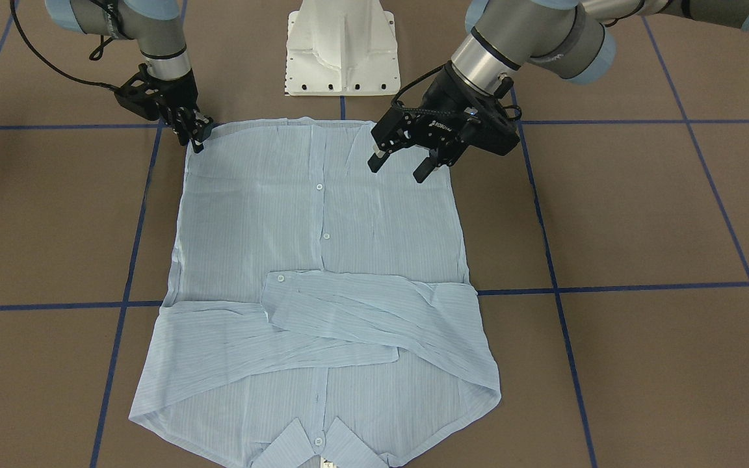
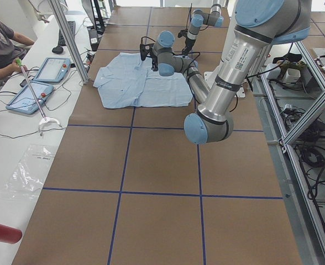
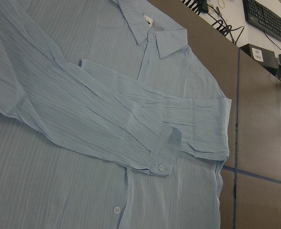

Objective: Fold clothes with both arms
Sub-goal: 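Release the sleeve and move the left gripper down to the hem corner nearest it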

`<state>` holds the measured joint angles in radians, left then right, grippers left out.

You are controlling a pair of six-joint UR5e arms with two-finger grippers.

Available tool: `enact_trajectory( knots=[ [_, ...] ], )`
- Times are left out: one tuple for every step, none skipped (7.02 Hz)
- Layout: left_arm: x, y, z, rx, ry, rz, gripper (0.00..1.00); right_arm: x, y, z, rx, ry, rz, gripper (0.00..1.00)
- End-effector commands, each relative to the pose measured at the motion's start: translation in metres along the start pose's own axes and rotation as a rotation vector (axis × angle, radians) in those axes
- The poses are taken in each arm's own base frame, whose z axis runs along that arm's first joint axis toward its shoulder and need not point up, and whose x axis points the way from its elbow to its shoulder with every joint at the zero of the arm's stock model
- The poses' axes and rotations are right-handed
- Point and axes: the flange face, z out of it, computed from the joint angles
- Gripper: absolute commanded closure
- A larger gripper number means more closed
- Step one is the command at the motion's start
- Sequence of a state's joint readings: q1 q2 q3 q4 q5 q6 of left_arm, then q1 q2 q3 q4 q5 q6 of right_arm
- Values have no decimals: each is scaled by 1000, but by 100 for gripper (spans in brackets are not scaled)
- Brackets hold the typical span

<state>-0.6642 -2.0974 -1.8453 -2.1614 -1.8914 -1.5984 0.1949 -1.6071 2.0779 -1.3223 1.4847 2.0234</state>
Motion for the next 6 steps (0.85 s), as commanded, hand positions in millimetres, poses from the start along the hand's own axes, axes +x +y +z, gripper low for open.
enact_trajectory(
  knots=[
    [0,0,0,0,0,0,4,-1,1,-3,-6,-4,0,100],
    [-2,0,0,0,-3,-1,4,-3,-1,-11,-12,-18,4,100],
    [-6,2,-1,-3,-8,-10,4,-1,-3,-21,-20,-26,6,100],
    [-50,25,-7,-19,-83,-26,4,0,-11,-31,-33,-28,21,100],
    [-89,73,-23,11,-152,-14,6,-2,-15,-37,-42,-36,29,100],
    [-125,115,-23,2,-232,-41,7,-4,-15,-38,-43,-40,30,100]
  ],
)
